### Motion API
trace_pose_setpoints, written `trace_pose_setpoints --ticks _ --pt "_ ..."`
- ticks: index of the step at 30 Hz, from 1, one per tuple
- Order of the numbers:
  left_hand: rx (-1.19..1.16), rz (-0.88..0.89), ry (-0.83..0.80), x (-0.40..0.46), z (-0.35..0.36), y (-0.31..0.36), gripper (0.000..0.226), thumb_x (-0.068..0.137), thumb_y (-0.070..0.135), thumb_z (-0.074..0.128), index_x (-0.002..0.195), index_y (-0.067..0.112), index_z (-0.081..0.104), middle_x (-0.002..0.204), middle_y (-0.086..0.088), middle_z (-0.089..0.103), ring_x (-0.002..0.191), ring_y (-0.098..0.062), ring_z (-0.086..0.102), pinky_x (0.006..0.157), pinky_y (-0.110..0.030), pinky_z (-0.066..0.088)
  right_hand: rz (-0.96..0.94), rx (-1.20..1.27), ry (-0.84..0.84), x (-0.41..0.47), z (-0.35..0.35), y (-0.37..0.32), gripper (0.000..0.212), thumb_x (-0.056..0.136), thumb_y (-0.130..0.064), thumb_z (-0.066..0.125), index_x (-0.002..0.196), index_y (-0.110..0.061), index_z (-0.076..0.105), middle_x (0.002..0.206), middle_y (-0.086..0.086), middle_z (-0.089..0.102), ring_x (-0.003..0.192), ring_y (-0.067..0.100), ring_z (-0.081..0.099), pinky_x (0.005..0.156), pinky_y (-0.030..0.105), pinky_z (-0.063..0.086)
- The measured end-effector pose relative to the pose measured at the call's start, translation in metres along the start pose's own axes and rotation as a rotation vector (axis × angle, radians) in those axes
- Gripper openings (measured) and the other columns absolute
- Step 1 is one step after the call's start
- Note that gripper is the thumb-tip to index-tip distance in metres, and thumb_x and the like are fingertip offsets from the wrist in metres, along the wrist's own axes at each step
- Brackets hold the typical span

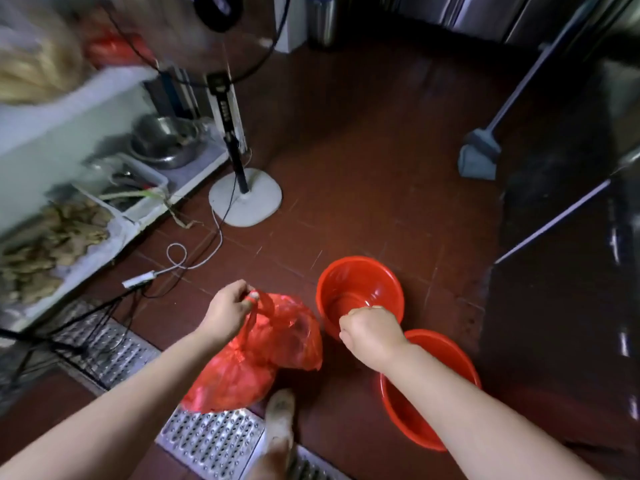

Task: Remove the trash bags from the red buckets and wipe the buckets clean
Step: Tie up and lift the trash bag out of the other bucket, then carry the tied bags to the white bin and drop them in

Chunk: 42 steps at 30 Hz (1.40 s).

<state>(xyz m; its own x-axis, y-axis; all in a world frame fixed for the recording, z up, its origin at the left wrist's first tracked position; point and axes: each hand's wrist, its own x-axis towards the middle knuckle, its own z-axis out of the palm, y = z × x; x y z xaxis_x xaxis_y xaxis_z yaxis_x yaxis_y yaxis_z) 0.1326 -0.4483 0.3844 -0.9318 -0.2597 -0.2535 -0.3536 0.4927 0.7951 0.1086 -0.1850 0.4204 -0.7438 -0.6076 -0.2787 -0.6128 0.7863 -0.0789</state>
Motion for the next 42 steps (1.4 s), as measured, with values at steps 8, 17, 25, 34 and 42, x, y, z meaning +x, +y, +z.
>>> trace_pose_setpoints --ticks 8,17,25,34,42 --pt "-0.016 0.046 -0.01 0.028 -0.086 0.065 0.022 0.088 0.008 0.058 0.067 0.014 0.056 0.055 0.002 0.058 0.052 -0.02 0.052 0.06 -0.043 0.049 0.082 -0.071 0.035 0.031 -0.101 -0.019 0.03 0.097 -0.028 0.039 0.111 -0.014 0.063 0.113 0.008 0.064 0.106 0.03 0.058 0.09 0.037 0.042" --pt "0.127 0.162 -0.279 0.123 -0.138 0.089 0.011 0.088 0.007 0.057 0.077 0.007 0.058 0.069 -0.015 0.064 0.057 -0.031 0.06 0.052 -0.032 0.049 0.307 -0.077 -0.022 0.134 -0.159 -0.024 0.028 0.096 -0.026 0.04 0.109 -0.015 0.063 0.113 0.005 0.063 0.104 0.03 0.06 0.083 0.035 0.046" --pt "0.245 0.325 -0.354 0.256 -0.121 0.139 0.024 0.086 0.008 0.059 0.067 0.02 0.051 0.062 0.008 0.049 0.053 -0.003 0.046 0.054 -0.021 0.035 0.45 -0.027 -0.027 0.213 -0.185 0.034 0.027 0.096 -0.025 0.041 0.108 -0.018 0.064 0.111 0.003 0.063 0.099 0.028 0.062 0.079 0.034 0.048" --pt "0.246 0.299 -0.374 0.434 -0.088 0.225 0.039 0.075 -0.013 0.051 0.063 0.024 0.052 0.065 0.008 0.055 0.06 -0.006 0.053 0.059 -0.019 0.041 0.502 0.083 -0.037 0.327 -0.209 0.188 0.026 0.098 -0.03 0.041 0.105 -0.017 0.063 0.106 0.001 0.065 0.096 0.021 0.062 0.078 0.032 0.049" --pt "0.35 0.424 -0.35 0.576 -0.049 0.318 0.014 0.082 0.004 0.063 0.076 0.017 0.065 0.074 0.002 0.064 0.084 -0.024 0.063 0.067 -0.018 0.038 0.554 0.06 -0.055 0.421 -0.259 0.31 0.03 0.099 -0.031 0.038 0.111 -0.016 0.062 0.115 0.004 0.063 0.106 0.023 0.06 0.084 0.035 0.049"
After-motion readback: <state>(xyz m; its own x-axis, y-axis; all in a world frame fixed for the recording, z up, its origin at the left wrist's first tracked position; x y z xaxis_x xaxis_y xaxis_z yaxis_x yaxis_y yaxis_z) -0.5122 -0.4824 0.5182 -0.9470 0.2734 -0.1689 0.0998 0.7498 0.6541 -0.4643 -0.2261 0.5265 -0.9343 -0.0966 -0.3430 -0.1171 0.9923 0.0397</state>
